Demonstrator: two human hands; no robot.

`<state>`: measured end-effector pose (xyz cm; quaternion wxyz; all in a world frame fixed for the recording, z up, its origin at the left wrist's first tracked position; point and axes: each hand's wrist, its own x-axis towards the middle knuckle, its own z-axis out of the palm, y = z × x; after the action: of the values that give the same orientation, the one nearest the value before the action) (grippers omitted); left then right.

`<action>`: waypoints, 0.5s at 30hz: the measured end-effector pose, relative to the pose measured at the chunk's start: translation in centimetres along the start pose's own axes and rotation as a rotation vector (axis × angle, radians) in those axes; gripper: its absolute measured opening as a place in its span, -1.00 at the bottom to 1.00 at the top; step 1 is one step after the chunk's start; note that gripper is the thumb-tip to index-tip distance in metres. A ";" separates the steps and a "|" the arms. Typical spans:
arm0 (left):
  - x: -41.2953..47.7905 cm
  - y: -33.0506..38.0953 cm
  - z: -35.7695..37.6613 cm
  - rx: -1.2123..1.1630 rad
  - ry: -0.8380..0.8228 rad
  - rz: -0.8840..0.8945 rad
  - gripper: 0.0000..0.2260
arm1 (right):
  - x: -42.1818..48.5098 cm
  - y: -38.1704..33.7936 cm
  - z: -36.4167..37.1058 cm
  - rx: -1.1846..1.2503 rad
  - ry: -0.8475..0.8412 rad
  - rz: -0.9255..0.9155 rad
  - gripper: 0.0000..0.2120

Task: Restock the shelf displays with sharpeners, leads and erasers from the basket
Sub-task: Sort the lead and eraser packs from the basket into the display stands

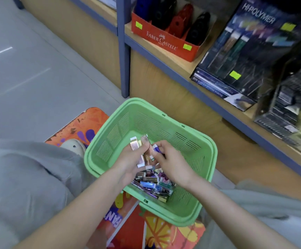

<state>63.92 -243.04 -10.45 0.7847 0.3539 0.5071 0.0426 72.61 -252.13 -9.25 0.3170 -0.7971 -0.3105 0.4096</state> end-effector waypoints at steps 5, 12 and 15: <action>-2.2 2.1 2.0 0.055 -0.055 0.042 -0.91 | -2.3 -1.6 -3.4 -0.057 0.102 -0.054 -0.95; -4.4 6.4 5.6 0.159 -0.246 0.082 -0.93 | -4.0 -4.6 -9.2 0.280 0.306 -0.079 -0.88; -5.3 7.7 6.9 0.161 -0.341 0.074 -0.95 | -4.1 -6.0 -11.0 0.530 0.366 -0.108 -0.91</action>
<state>69.27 -243.08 -0.17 0.8262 0.4360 0.3555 -0.0300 78.58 -254.38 2.26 0.5854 -0.7295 -0.1724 0.3088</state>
